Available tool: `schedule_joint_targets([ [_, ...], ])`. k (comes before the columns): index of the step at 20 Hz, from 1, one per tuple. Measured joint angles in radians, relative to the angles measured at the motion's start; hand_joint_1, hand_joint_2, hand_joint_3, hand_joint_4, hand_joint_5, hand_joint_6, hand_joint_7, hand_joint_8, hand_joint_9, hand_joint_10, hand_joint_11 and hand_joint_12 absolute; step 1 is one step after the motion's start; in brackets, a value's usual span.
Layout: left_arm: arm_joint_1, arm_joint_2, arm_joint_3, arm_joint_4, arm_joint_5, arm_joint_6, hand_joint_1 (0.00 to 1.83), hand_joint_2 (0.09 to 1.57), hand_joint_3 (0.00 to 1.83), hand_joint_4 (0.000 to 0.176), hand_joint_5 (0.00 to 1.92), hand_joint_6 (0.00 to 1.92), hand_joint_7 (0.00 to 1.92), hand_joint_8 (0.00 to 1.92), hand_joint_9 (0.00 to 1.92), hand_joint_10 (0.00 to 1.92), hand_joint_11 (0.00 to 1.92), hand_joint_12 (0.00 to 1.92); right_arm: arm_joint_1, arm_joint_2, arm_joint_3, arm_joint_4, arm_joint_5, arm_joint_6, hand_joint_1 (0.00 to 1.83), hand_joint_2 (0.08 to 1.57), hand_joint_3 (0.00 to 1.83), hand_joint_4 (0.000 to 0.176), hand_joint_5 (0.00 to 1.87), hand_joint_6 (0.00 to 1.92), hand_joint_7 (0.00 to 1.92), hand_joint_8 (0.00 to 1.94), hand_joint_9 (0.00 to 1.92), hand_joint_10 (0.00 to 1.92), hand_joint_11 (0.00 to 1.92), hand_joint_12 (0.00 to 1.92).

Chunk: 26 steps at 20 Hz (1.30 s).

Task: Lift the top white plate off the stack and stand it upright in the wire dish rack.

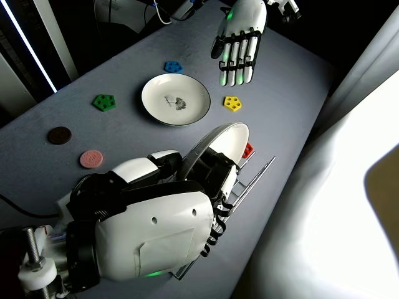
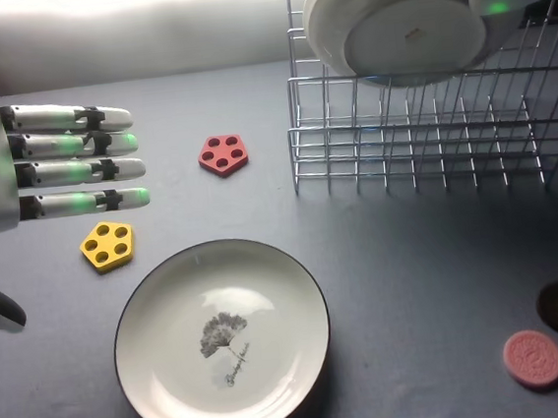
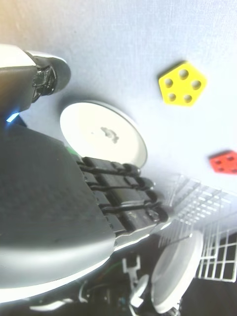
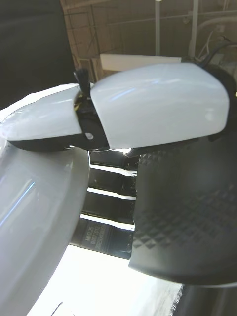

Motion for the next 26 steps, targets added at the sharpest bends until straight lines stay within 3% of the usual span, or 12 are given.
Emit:
schedule_joint_targets([
  [14, -0.007, 0.000, 0.000, 0.010, -0.003, -0.008, 0.15, 0.94, 0.00, 0.000, 0.08, 0.00, 0.09, 0.00, 0.07, 0.00, 0.03, 0.14, -0.025, -0.006, 0.010, 0.024, 0.003, 0.001, 1.48, 1.13, 0.00, 0.000, 0.75, 1.32, 0.87, 0.98, 0.87, 1.04, 0.93, 1.41],
  [22, -0.007, 0.000, 0.000, 0.012, -0.003, -0.014, 0.18, 0.94, 0.00, 0.000, 0.08, 0.00, 0.09, 0.00, 0.09, 0.01, 0.04, 0.16, -0.053, -0.010, 0.040, 0.026, 0.004, 0.000, 1.49, 1.12, 0.00, 0.000, 0.79, 1.27, 0.91, 0.92, 0.90, 0.98, 0.96, 1.36],
  [26, -0.008, 0.000, 0.000, 0.012, -0.003, -0.015, 0.13, 0.95, 0.00, 0.000, 0.09, 0.00, 0.10, 0.00, 0.09, 0.00, 0.03, 0.16, -0.054, -0.014, 0.051, 0.021, 0.006, 0.000, 1.48, 1.13, 0.00, 0.000, 0.78, 1.30, 0.90, 0.96, 0.84, 1.05, 0.92, 1.42],
])
